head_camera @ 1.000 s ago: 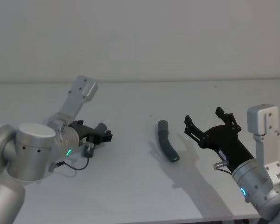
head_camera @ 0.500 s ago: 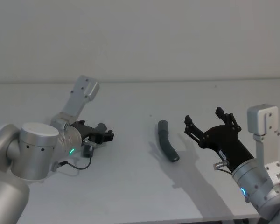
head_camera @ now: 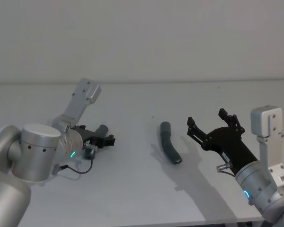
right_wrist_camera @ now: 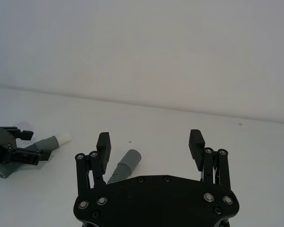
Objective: Use both hands to pick up one end of the pipe from the table, align the ends, and insert them.
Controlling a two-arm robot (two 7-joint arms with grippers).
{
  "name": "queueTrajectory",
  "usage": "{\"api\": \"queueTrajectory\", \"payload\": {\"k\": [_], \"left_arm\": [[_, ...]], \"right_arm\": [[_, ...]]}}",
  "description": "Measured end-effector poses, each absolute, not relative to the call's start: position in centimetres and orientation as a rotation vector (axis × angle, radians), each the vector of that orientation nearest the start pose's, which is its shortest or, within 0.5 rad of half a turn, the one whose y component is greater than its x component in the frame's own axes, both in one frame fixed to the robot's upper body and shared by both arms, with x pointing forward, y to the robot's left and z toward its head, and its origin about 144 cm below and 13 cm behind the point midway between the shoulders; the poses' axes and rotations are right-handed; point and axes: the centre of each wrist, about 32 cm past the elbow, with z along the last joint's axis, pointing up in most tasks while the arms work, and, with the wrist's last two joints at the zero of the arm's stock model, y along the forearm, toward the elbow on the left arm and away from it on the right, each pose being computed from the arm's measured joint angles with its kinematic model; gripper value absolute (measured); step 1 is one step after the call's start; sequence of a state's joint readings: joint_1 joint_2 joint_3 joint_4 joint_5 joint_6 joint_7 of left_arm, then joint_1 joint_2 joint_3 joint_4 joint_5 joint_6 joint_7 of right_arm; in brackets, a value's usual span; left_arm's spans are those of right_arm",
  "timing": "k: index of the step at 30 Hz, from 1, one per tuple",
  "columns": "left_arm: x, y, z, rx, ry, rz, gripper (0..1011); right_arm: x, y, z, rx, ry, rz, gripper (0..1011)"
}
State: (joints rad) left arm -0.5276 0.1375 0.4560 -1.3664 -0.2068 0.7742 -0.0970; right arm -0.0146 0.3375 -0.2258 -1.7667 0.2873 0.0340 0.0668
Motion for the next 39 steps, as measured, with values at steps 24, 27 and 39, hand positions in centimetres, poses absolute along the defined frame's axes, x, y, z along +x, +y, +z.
{"api": "queueTrajectory", "payload": {"k": [24, 27, 39], "left_arm": [[57.17, 13.76, 124.96, 0.561, 0.247, 1.088, 681], [57.18, 13.75, 124.96, 0.561, 0.247, 1.088, 586], [57.19, 13.73, 124.96, 0.562, 0.247, 1.088, 327]], "right_arm": [[44.33, -23.71, 118.87, 0.026, -0.075, -1.229, 1002], [44.33, -23.71, 118.87, 0.026, -0.075, -1.229, 1002], [44.33, -23.71, 118.87, 0.026, -0.075, -1.23, 1002]]}}
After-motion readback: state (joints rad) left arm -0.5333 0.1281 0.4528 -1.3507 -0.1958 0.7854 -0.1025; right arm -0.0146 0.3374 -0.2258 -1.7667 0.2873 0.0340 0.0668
